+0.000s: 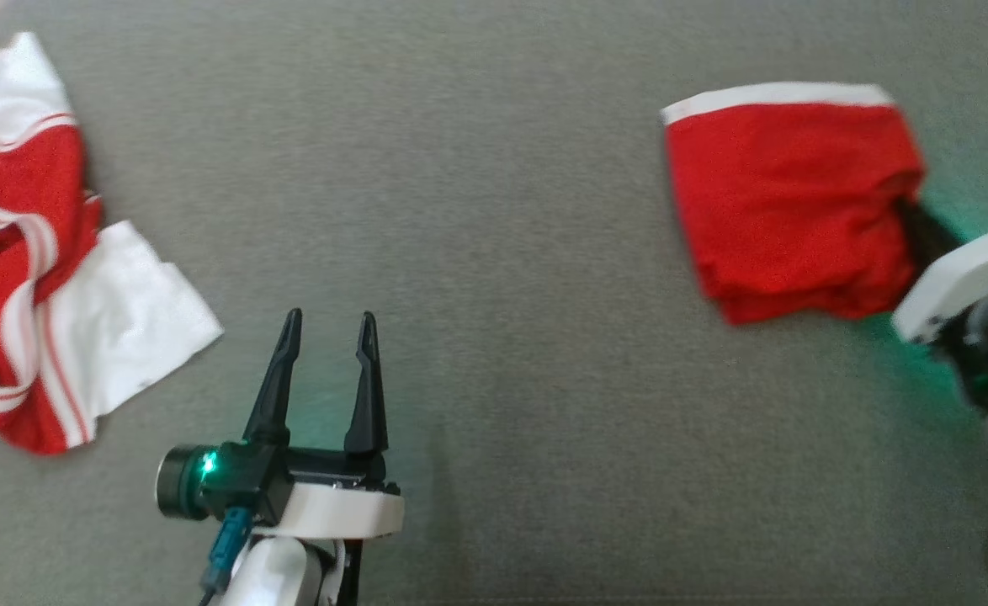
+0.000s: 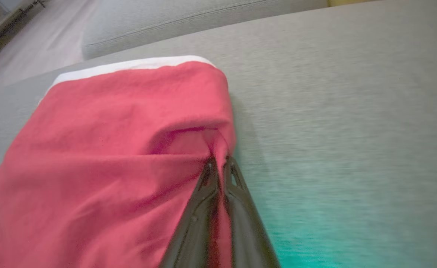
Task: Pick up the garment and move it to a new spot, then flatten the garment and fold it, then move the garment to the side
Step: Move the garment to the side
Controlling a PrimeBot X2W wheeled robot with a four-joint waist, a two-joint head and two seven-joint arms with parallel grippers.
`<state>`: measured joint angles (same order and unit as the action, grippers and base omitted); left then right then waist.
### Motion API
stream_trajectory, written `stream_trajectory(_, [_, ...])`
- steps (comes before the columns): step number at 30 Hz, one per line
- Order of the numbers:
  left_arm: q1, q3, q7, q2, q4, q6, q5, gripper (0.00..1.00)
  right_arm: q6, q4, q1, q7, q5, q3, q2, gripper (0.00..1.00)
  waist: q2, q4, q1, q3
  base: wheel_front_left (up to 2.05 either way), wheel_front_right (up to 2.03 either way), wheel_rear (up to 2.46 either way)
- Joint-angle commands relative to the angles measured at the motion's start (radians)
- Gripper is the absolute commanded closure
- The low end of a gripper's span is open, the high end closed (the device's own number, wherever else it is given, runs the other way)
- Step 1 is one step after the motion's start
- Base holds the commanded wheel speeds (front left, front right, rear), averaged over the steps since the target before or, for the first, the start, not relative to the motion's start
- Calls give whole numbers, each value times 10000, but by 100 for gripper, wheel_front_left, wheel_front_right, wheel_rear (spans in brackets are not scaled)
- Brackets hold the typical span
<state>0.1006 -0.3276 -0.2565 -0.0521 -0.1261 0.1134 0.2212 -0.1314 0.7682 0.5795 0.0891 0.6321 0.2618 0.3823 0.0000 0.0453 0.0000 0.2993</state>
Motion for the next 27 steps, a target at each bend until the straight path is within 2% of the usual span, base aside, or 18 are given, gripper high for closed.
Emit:
stream_trajectory(1, [329,348,-53,18,307,-52,-198,0,7,-174,331,-97,117,187,710,100,0,-446,0,332,0,0,0])
stream_trajectory(3, [356,364,-53,18,304,-85,-234,0,7,-151,389,-78,140,231,950,100,0,-567,0,418,0,0,0])
stream_trajectory(12, [1030,438,-53,18,415,-269,-526,0,7,292,873,-396,-444,139,3633,100,0,-1307,0,1411,0,0,0])
stream_trajectory(17, [1431,371,-53,18,397,-369,-648,0,7,564,1384,-971,-1365,-51,4360,100,0,-1401,0,1799,0,0,0])
stream_trajectory(18, [1480,352,-53,18,389,-380,-664,0,7,636,1499,-1102,-1598,-112,4399,89,0,-1403,0,1820,0,0,0])
stream_trajectory(19, [1515,338,-53,18,374,-383,-672,0,7,742,1597,-1179,-1824,-169,4389,50,0,-1402,0,1820,0,0,0])
stream_trajectory(20, [1538,322,-53,18,346,-387,-668,0,7,870,1695,-1256,-2039,-255,4343,0,0,-1393,0,1786,0,0,0])
stream_trajectory(24, [1513,258,-53,18,203,-405,-583,0,7,1293,1929,-2103,-3074,-681,3954,0,0,-1250,0,1384,0,0,0])
stream_trajectory(25, [1471,253,-53,18,171,-395,-542,0,7,1370,1917,-2341,-3241,-799,3725,0,0,-1201,0,1214,0,0,0])
stream_trajectory(26, [1344,265,-53,18,101,-354,-447,0,7,1459,1821,-2704,-3330,-1022,3099,0,0,-1116,0,829,0,0,0])
stream_trajectory(27, [1256,268,-53,18,45,-340,-386,0,7,1443,1709,-2856,-3392,-1044,2760,0,0,-1060,0,574,0,0,0])
